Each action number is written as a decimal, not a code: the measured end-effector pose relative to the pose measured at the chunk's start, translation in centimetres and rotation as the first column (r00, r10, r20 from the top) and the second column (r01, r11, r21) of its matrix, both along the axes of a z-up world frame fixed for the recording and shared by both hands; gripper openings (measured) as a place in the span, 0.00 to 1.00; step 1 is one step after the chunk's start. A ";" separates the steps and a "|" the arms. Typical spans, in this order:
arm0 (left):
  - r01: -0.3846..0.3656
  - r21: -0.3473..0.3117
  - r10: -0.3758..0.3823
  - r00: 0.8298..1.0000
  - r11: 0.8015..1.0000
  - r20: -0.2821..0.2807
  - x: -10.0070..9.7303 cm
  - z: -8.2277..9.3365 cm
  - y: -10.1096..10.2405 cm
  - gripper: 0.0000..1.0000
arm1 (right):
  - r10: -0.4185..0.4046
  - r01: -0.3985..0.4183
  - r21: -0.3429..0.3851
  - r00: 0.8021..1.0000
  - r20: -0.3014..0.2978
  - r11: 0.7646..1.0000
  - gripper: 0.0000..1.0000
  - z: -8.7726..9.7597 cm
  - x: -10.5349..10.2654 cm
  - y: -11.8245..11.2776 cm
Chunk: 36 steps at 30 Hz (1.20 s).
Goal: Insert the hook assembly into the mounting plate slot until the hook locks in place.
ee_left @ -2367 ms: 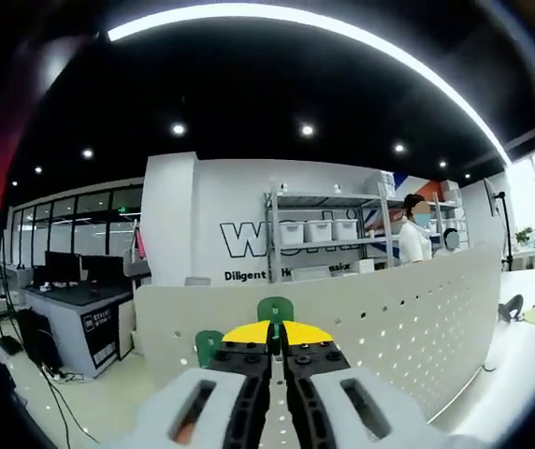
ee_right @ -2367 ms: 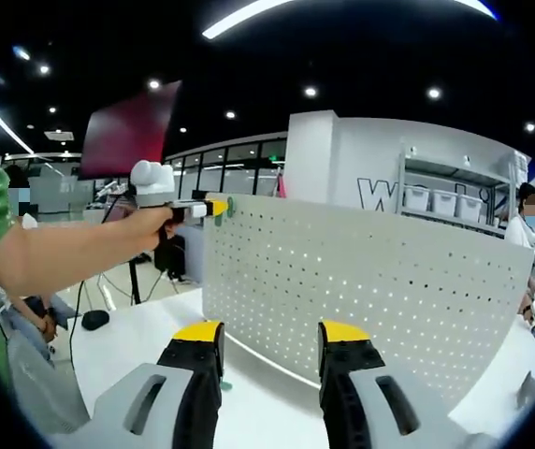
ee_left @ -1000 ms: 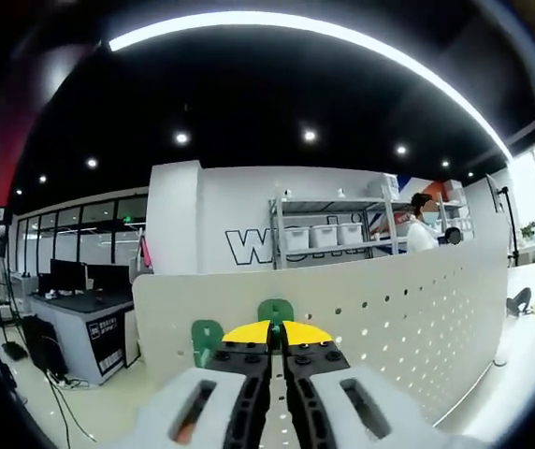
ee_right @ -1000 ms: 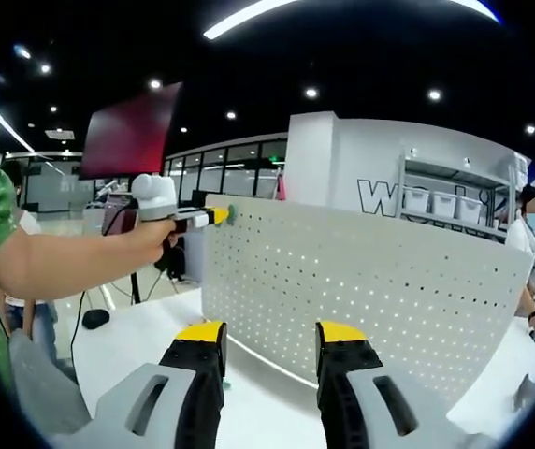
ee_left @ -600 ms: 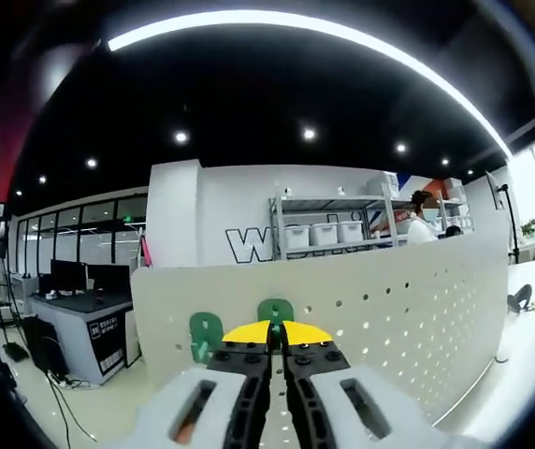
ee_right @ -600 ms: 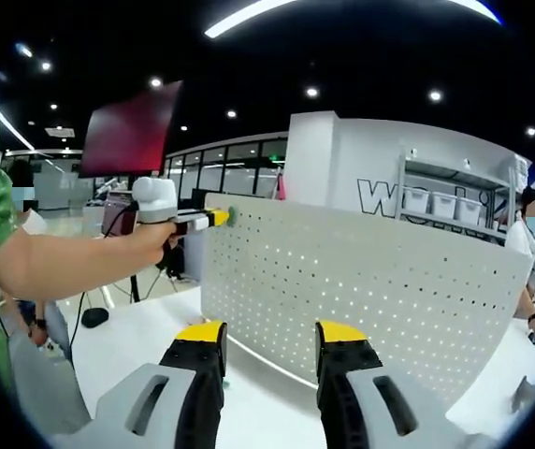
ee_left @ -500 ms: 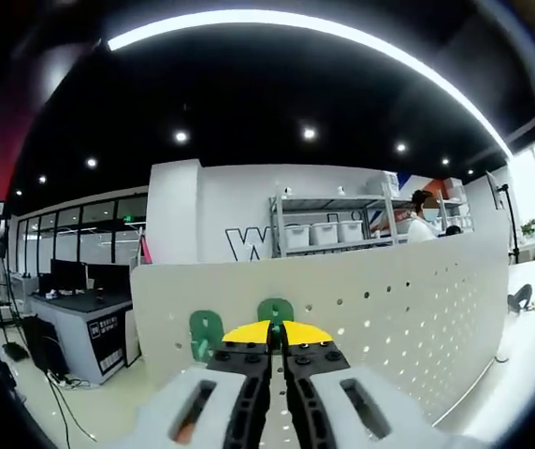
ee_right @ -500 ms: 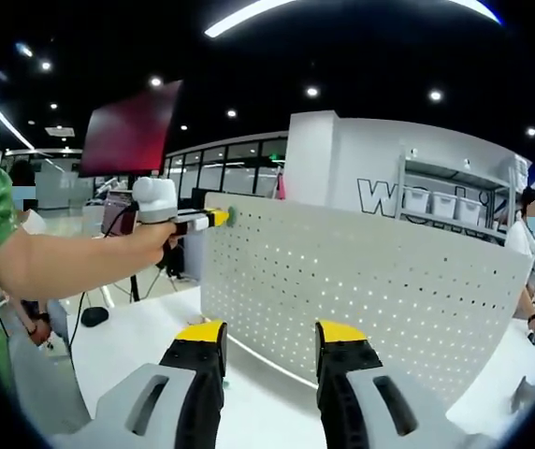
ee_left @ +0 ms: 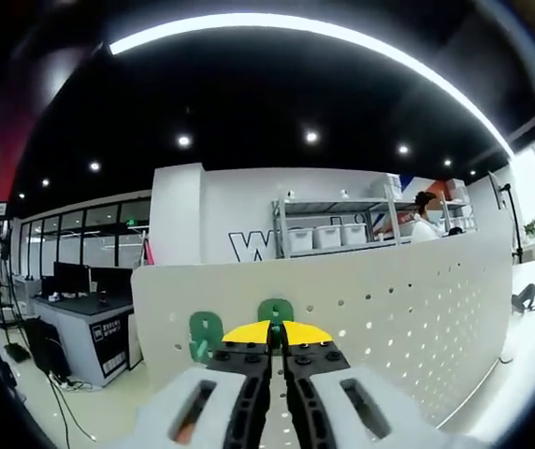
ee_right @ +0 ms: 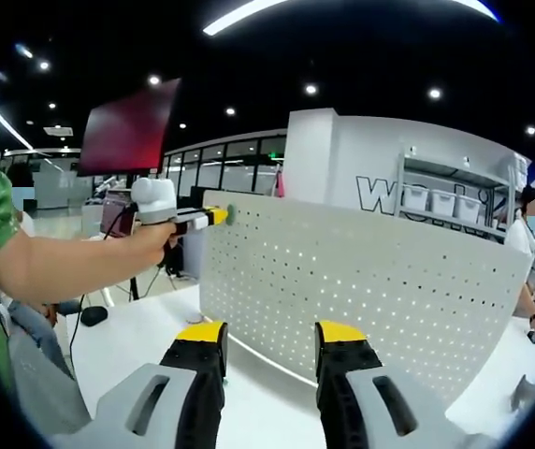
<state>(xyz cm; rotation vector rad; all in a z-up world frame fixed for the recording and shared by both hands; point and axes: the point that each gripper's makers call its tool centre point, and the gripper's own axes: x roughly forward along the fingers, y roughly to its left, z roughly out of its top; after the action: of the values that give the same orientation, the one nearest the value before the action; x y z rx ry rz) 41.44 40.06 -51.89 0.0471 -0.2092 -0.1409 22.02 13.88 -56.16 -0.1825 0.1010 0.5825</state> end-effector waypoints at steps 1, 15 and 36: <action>-0.002 0.001 0.002 1.000 1.000 0.001 0.0 0.0 0.0 0.03 | 0.000 0.000 0.000 1.000 0.000 1.000 0.38 0.0 0.0 0.0; -0.014 0.008 0.014 1.000 1.000 0.025 0.1 0.1 0.0 0.02 | 0.000 0.000 -0.004 1.000 -0.007 1.000 0.37 -0.2 0.1 0.1; -0.025 0.037 0.024 0.999 0.999 0.037 0.1 -0.2 -0.3 0.03 | -0.003 0.003 0.007 1.000 -0.004 1.000 0.36 0.1 -0.1 -0.2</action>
<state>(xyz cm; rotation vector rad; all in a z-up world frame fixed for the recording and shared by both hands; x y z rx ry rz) 41.58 39.78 -52.05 0.0896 -0.2425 -0.1199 21.95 13.63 -56.09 -0.1740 0.1030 0.5806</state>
